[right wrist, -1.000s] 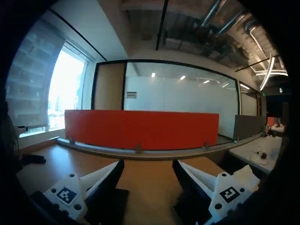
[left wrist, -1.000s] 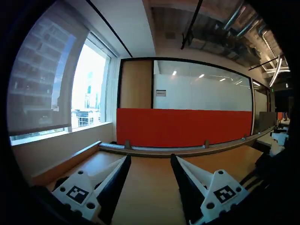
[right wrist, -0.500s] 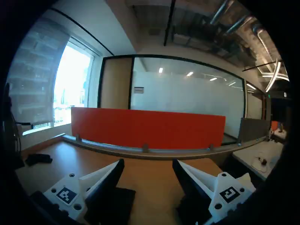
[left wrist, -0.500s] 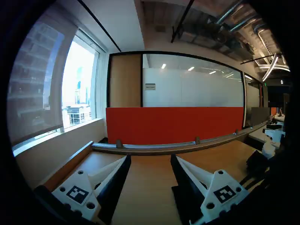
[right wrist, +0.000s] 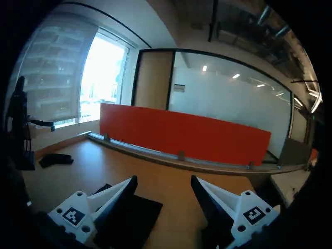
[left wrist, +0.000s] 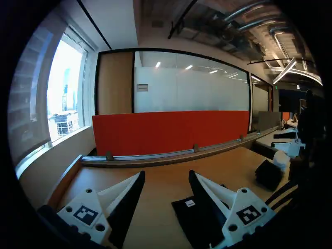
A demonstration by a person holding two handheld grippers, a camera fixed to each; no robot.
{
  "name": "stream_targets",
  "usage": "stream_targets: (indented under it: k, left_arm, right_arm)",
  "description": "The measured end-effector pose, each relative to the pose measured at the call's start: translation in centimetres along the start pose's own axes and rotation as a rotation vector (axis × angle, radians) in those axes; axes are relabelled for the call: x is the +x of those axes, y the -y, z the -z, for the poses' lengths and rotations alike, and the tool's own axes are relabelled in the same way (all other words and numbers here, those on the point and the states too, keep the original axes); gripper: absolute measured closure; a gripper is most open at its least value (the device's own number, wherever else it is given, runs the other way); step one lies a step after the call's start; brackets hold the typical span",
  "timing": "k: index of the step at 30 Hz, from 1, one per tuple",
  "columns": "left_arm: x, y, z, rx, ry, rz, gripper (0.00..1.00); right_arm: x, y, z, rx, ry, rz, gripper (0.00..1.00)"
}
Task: Fold towel
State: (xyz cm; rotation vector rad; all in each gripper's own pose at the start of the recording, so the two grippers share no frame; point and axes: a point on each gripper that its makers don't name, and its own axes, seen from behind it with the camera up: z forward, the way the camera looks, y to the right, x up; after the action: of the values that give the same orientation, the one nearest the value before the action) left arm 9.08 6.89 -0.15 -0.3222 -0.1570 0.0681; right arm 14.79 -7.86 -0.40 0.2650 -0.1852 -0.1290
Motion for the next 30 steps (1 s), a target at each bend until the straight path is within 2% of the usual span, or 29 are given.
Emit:
stream_targets:
  k: [11,14,20,30]
  left_arm:
    - [-3.1,-2.1,-1.3,-0.061,0.085,-0.048,0.22]
    - [-4.1,-2.8,-1.4,-0.079,0.100,-0.045,0.22]
    - [-6.5,-3.2,-1.3,-0.088,0.138,-0.029,0.23]
    - [-11.5,-4.8,-0.8,-0.131,0.222,-0.052,0.22]
  right_arm:
    - [-2.3,1.9,-0.8,0.080,0.065,0.014,0.00]
    - [-3.3,2.3,-1.0,0.097,0.084,0.015,0.00]
    - [-6.0,3.1,-1.0,0.124,0.128,0.022,0.00]
    - [-10.5,4.1,-0.7,0.157,0.196,0.027,0.00]
